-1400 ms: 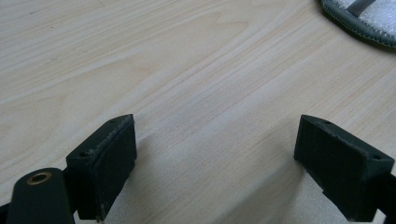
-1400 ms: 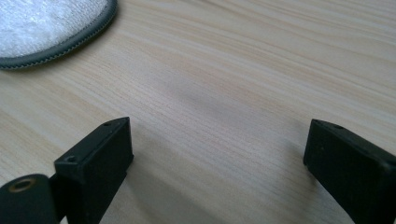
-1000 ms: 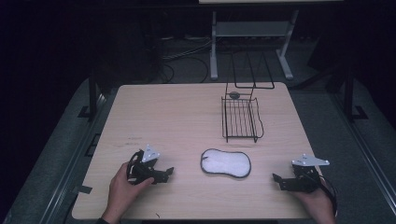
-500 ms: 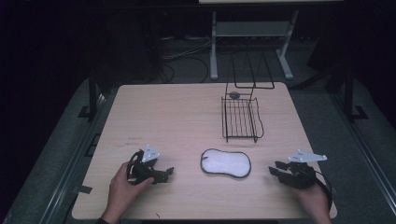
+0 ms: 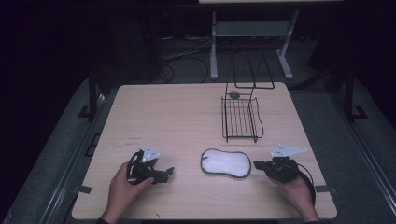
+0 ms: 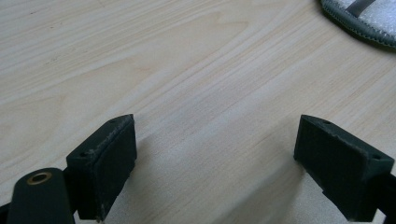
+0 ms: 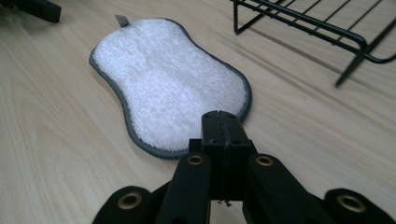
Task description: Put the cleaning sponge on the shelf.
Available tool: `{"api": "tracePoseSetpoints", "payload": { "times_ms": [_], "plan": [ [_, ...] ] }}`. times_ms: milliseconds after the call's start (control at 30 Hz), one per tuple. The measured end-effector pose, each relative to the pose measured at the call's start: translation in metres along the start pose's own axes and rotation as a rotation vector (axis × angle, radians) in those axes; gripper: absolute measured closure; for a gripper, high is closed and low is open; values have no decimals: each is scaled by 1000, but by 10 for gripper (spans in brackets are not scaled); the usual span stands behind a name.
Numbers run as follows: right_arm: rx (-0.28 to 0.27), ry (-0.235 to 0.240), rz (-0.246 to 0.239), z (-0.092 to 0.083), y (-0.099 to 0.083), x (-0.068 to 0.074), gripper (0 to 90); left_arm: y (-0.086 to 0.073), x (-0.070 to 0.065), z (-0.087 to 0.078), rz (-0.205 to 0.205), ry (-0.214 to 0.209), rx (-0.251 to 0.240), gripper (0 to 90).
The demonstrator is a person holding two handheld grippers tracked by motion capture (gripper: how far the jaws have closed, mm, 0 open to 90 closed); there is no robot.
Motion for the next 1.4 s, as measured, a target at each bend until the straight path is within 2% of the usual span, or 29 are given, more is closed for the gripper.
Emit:
{"api": "tracePoseSetpoints", "payload": {
  "times_ms": [267, 333, 500, 600, 700, 933, 1400],
  "plan": [
    [2, 26, -25, 16, 10, 4, 899, 0, 0, 0, 0, 0, 0, 123],
    [10, 30, -47, 25, 13, 5, 899, 0, 0, 0, -1, 0, -1, 122],
    [22, 26, -53, 35, 15, 7, 899, 0, 0, 0, -1, 0, -1, 123],
    [51, 18, -65, 42, 13, 5, 899, 0, 0, 0, -1, 0, -1, 123],
    [52, 19, -53, 42, 12, 5, 899, 0, 0, 0, 0, 0, 0, 123],
    [59, 14, -68, 38, 9, 12, 899, 0, 0, 0, 0, 0, 0, 124],
    [82, 21, -55, 19, -4, 27, 899, 0, -1, 0, -1, -2, 0, 124]
  ]
}}
Point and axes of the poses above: each handheld gripper's, and its own axes: z roughly forward along the jaws, y roughly out of its top, x roughly to its left, the point moved 5 cm from there along z, roughly forward along the jaws, and after that the axes turned 8 degrees about -x, right-handed, at the moved point
